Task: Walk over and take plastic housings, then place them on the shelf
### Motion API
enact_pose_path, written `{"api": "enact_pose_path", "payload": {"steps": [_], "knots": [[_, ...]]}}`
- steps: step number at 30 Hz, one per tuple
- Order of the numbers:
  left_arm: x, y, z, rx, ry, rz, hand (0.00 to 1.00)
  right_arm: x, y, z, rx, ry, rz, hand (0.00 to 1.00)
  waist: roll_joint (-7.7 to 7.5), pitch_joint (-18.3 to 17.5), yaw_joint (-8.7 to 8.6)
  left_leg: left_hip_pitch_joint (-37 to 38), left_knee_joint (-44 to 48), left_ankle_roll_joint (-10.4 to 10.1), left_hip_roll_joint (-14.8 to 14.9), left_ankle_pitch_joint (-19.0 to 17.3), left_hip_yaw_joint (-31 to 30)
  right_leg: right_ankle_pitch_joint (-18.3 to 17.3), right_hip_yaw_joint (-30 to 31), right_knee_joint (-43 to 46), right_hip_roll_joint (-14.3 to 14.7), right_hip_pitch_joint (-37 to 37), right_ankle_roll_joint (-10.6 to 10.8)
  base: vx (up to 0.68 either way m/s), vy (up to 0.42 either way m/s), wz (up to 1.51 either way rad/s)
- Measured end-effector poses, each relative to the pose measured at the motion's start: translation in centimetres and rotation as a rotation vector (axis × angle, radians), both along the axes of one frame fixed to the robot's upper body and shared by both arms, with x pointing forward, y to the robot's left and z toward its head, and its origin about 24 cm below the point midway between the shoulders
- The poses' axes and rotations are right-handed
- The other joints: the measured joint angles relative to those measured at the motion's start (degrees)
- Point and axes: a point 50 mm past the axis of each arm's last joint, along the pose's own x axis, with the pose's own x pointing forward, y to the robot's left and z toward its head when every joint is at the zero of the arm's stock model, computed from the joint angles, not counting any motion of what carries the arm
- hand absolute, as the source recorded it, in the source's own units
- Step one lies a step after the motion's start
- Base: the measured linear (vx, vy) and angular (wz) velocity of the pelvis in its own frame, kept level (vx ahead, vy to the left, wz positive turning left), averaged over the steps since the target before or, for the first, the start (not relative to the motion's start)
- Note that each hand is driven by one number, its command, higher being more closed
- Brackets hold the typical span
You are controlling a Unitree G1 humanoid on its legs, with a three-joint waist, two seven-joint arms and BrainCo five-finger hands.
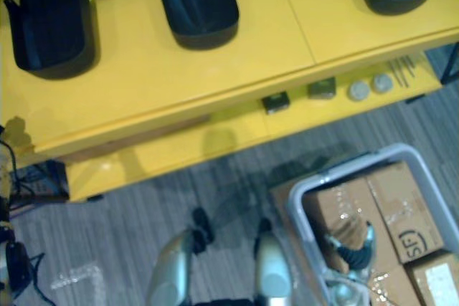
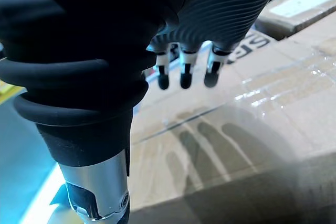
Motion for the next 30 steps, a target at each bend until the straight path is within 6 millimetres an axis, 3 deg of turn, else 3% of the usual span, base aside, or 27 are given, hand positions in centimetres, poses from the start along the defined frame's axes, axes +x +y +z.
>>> {"api": "enact_pose_path", "payload": {"steps": [13,14,17,19,23,27,30], "knots": [[0.2,0.5,1.5,-0.015,-0.024,0.003,1.0,0.2,-0.2,0.0,0.025,-0.014,-0.021,0.0,-0.62,0.3,0.01,-1.9,2.4,-0.2,1.4,-1.0,0.1,-0.5,0.4,1.6,0.7,-1.7,-0.3,0.0,-0.003,-0.02],[0.2,0.4,1.6,-0.001,-0.037,-0.001,0.0,0.2,-0.2,0.0,0.026,-0.011,-0.021,0.0,-0.62,0.3,0.08,-1.9,2.4,-0.2,1.4,-1.0,0.1,-0.5,0.4,1.6,0.7,-1.7,-0.3,0.0,0.0,0.0],[-0.1,-0.8,3.9,0.115,-0.159,-0.046,0.0,0.2,-0.1,-0.1,0.026,-0.01,-0.021,0.0,-0.62,0.3,0.39,-1.7,2.2,-0.1,1.2,-1.0,-0.1,-0.5,0.2,1.5,0.7,-1.4,-0.3,0.0,0.0,0.01],[-0.8,-2.8,6.3,0.26,-0.268,-0.1,0.0,0.1,0.0,-0.2,0.032,-0.009,-0.024,0.0,-0.62,0.3,0.76,-0.6,1.8,-0.1,1.0,-1.0,-0.2,-0.5,0.1,0.8,0.6,-0.2,-0.2,0.0,0.0,0.0],[-2.7,-6.0,9.1,0.451,-0.453,-0.219,0.0,0.1,0.1,-0.2,0.036,-0.005,-0.029,0.0,-0.58,0.3,1.22,2.1,-0.8,-0.4,0.0,-0.3,-0.4,-0.2,-0.4,-1.6,0.2,2.4,-0.1,0.01,-0.006,0.05],[-4.4,-8.0,10.5,0.53,-0.578,-0.298,0.0,-0.3,0.0,-0.5,0.036,0.016,-0.057,0.0,-0.23,0.3,1.05,2.6,-1.5,-0.6,-0.4,-0.1,-1.7,0.2,-2.0,-4.0,0.2,4.5,-0.1,0.04,-0.01,0.16],[-4.7,-8.5,9.8,0.512,-0.598,-0.326,0.0,-0.6,-0.4,-0.5,0.024,0.031,-0.079,0.0,0.32,0.2,1.19,3.5,-1.7,-0.5,-0.8,-0.1,-1.9,0.6,-2.6,-5.6,0.3,6.3,0.1,0.09,0.008,0.07]]}}
